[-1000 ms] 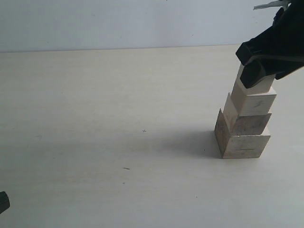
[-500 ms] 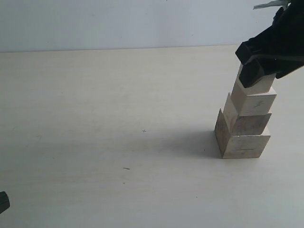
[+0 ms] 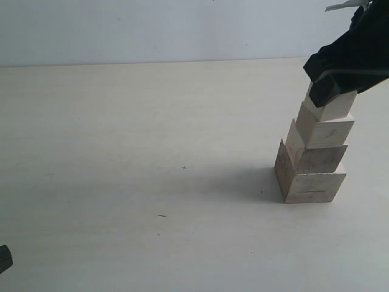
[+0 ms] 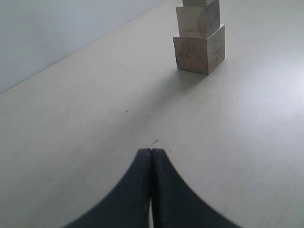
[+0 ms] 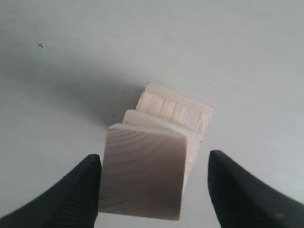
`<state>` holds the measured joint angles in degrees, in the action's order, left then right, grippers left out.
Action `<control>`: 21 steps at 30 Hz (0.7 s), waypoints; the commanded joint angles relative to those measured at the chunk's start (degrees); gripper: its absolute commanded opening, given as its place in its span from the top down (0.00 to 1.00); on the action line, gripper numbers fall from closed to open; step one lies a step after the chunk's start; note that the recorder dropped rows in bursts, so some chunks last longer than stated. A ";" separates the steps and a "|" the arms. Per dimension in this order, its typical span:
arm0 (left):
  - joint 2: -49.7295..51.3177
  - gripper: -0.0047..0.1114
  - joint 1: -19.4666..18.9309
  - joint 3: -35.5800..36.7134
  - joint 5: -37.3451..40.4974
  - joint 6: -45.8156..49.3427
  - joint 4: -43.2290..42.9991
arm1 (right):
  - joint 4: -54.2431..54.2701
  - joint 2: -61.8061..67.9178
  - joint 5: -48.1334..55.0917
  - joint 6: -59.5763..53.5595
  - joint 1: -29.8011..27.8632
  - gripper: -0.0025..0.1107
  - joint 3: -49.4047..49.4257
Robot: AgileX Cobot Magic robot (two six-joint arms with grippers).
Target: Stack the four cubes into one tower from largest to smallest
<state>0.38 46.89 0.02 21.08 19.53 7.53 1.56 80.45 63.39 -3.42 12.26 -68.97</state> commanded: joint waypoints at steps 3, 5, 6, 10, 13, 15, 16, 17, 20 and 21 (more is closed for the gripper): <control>-0.38 0.96 -0.09 -0.02 -0.35 -0.21 0.19 | -0.38 1.16 -1.03 -0.38 -0.24 0.44 0.06; -0.38 0.96 -0.09 -0.02 -0.35 -0.21 0.19 | -0.38 1.16 -1.20 -0.38 -0.24 0.44 0.06; -0.38 0.96 -0.09 -0.02 -0.35 -0.21 0.19 | -0.26 1.16 -1.16 -0.38 -0.24 0.44 0.06; -0.38 0.96 -0.09 -0.02 -0.35 -0.21 0.19 | 0.02 1.16 -1.16 -0.38 -0.24 0.44 0.06; -0.38 0.96 -0.09 -0.02 -0.35 -0.21 0.19 | 1.73 1.16 -0.70 -0.38 -0.24 0.44 0.06; -0.38 0.96 -0.09 -0.02 -0.35 -0.21 0.19 | 2.52 1.16 -0.66 -0.50 -0.24 0.46 0.06; -0.38 0.96 -0.09 -0.02 -0.35 -0.21 0.19 | 2.62 1.16 -0.57 -0.50 -0.24 0.47 0.06; -0.38 0.96 -0.09 -0.02 -0.35 -0.21 0.19 | 2.62 1.16 -0.57 -0.50 -0.24 0.49 0.06; -0.38 0.96 -0.09 -0.02 -0.35 -0.21 0.19 | 2.50 1.16 -0.31 -0.35 -0.24 0.57 0.06; -0.38 0.96 -0.09 -0.02 -0.35 -0.21 0.19 | 2.39 1.16 -0.17 -0.35 -0.24 0.60 0.06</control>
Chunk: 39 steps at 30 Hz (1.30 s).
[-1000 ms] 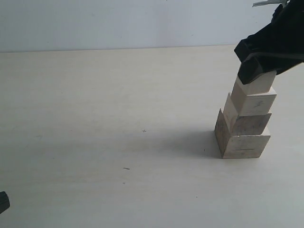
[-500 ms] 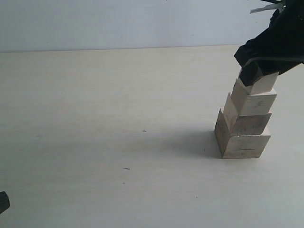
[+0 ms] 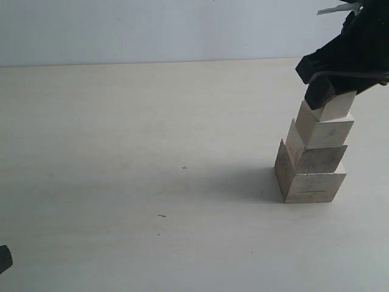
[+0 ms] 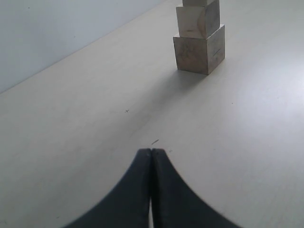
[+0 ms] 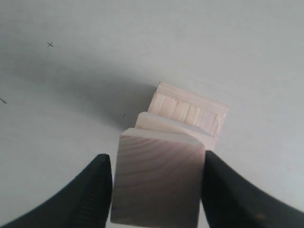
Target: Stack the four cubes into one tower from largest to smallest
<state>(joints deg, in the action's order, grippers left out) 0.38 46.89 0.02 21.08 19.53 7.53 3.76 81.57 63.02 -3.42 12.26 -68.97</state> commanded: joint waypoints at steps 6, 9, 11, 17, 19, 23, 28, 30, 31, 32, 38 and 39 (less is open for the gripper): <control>-0.38 0.96 -0.09 -0.02 -0.35 -0.21 0.19 | 0.07 0.05 0.20 1.10 -0.24 0.75 0.06; -0.38 0.96 -0.09 -0.02 -0.35 -0.21 0.19 | -0.17 0.05 0.20 2.71 -0.24 0.76 0.06; -0.38 0.96 -0.09 -0.02 -0.35 -0.21 0.19 | -0.74 0.05 0.20 4.13 -0.24 0.76 0.06; -0.38 0.96 -0.09 -0.02 -0.35 -0.21 0.19 | -2.79 0.05 0.84 7.87 -0.24 0.76 0.06; -0.38 0.96 -0.09 -0.02 -0.35 -0.21 0.19 | -2.79 0.05 0.83 8.67 -0.24 0.76 0.06; -0.38 0.96 -0.09 -0.02 -0.35 -0.21 0.19 | -2.79 -0.29 0.64 9.08 -0.24 0.76 0.06; -0.38 0.96 -0.09 -0.02 -0.35 -0.21 0.19 | -2.79 -0.29 0.64 8.95 -0.24 0.76 0.06; -0.38 0.96 -0.09 -0.02 -0.35 -0.21 0.19 | -2.79 -0.29 0.28 8.95 -0.24 0.76 0.06; -0.38 0.96 -0.09 -0.02 -0.35 -0.21 0.19 | -2.67 -0.29 0.31 8.95 -0.24 0.76 0.06; -0.38 0.96 -0.09 -0.02 -0.35 -0.21 0.19 | -2.68 -0.29 0.14 8.95 -0.24 0.76 0.06; -0.38 0.96 -0.09 -0.02 -0.35 -0.21 0.19 | -2.68 -0.29 -0.24 8.46 -0.24 0.76 0.06; -0.38 0.96 -0.09 -0.02 -0.35 -0.21 0.19 | -2.68 -0.29 -0.39 8.46 -0.24 0.76 0.06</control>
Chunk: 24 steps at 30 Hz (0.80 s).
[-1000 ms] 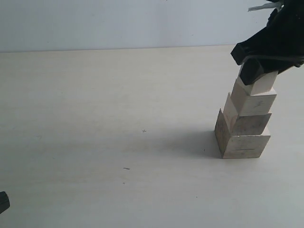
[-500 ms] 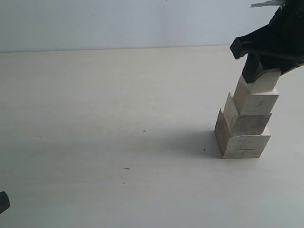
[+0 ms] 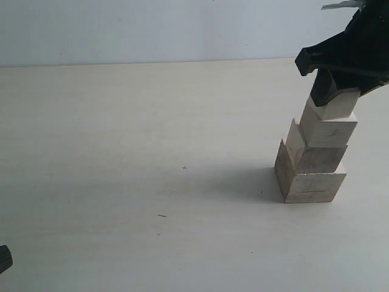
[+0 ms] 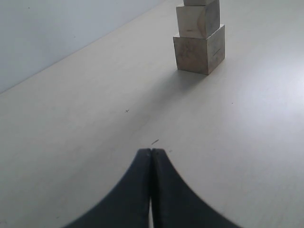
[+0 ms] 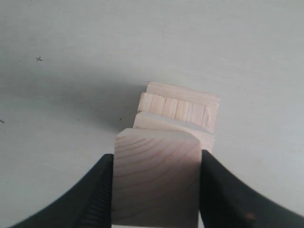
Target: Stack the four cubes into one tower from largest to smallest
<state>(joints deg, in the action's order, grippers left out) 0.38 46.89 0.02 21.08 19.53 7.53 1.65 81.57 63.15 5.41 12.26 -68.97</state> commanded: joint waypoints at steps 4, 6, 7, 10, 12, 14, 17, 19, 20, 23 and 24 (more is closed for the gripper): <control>-0.38 0.96 -0.09 -0.02 -0.35 -0.21 0.19 | -0.49 -1.39 -1.26 -0.37 -0.24 0.76 -0.05; -0.38 0.96 -0.09 -0.02 -0.35 -0.21 0.19 | -0.49 -2.36 -1.66 -0.37 -0.24 0.76 -0.05; -0.38 0.96 -0.09 -0.02 -0.35 -0.21 0.19 | -0.49 -2.79 -1.66 -0.18 -0.24 0.76 -0.05; -0.38 0.96 -0.09 -0.02 -0.35 -0.21 0.19 | -0.49 -3.51 -0.80 0.52 -0.24 0.76 -0.05; -0.38 0.96 -0.09 -0.02 -0.35 -0.21 0.19 | -0.04 -3.62 -0.03 1.17 -0.24 0.76 -0.05; -0.38 0.96 -0.09 -0.02 -0.35 -0.21 0.19 | 1.50 -3.62 0.49 2.42 -0.24 0.76 -0.05; -0.38 0.96 -0.09 -0.02 -0.35 -0.21 0.19 | 1.50 -3.62 0.49 4.39 -0.24 0.76 -0.05; -0.38 0.96 -0.09 -0.02 -0.35 -0.21 0.19 | 1.50 -3.62 0.49 5.30 -0.24 0.76 -0.05; -0.38 0.96 -0.09 -0.02 -0.35 -0.21 0.19 | 1.50 -3.62 0.49 5.39 -0.24 0.76 -0.05; -0.38 0.96 -0.09 -0.02 -0.35 -0.21 0.19 | 1.28 -3.62 0.37 5.38 -0.24 0.76 -0.05; -0.38 0.96 -0.09 -0.02 -0.35 -0.21 0.19 | 1.28 -3.62 0.37 5.38 -0.24 0.76 -0.05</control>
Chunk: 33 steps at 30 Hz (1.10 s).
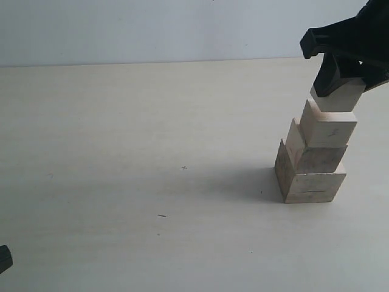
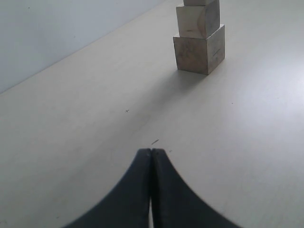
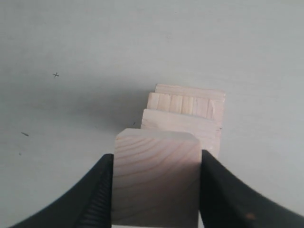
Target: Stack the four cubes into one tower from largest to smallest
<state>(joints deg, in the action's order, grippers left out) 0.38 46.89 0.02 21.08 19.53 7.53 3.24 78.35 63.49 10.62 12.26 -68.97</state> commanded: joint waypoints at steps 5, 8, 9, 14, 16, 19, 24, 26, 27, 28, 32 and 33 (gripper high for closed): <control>-0.38 0.96 -0.09 -0.02 -0.35 -0.21 0.19 | -1.42 -0.40 -0.44 1.51 -0.24 0.76 -0.05; -0.38 0.96 -0.09 -0.02 -0.35 -0.21 0.19 | -2.48 -0.30 -0.82 2.64 -0.24 0.76 -0.05; -0.38 0.96 -0.09 -0.02 -0.35 -0.21 0.19 | -2.48 -0.20 -0.82 2.64 -0.24 0.76 -0.05; -0.38 0.96 -0.09 -0.02 -0.35 -0.21 0.19 | -2.48 0.65 -0.91 2.64 -0.24 0.76 -0.05; -0.38 0.96 -0.09 -0.02 -0.35 -0.21 0.19 | -2.48 0.88 -1.19 2.64 -0.24 0.76 -0.05; -0.38 0.96 -0.09 -0.02 -0.35 -0.21 0.19 | -2.48 1.30 -1.30 2.64 -0.24 0.76 -0.05; -0.38 0.96 -0.09 -0.02 -0.35 -0.21 0.19 | -1.76 1.43 -1.68 1.34 -0.24 0.76 -0.05; -0.38 0.96 -0.09 -0.02 -0.35 -0.21 0.19 | -1.76 1.43 -1.68 1.34 -0.24 0.76 -0.05; -0.38 0.96 -0.09 -0.02 -0.35 -0.21 0.19 | -1.76 1.43 -1.68 1.34 -0.24 0.76 -0.05; -0.38 0.96 -0.09 -0.02 -0.35 -0.21 0.19 | -1.64 1.43 -1.68 1.34 -0.24 0.76 -0.05; -0.38 0.96 -0.09 -0.02 -0.35 -0.21 0.19 | -1.52 1.43 -1.68 1.34 -0.24 0.76 -0.05; -0.38 0.96 -0.09 -0.02 -0.35 -0.21 0.19 | -1.38 1.43 -1.57 1.34 -0.24 0.76 -0.05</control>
<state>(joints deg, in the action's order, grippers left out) 0.38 46.89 0.02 21.08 19.53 7.53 1.79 79.69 62.57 12.56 12.26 -68.97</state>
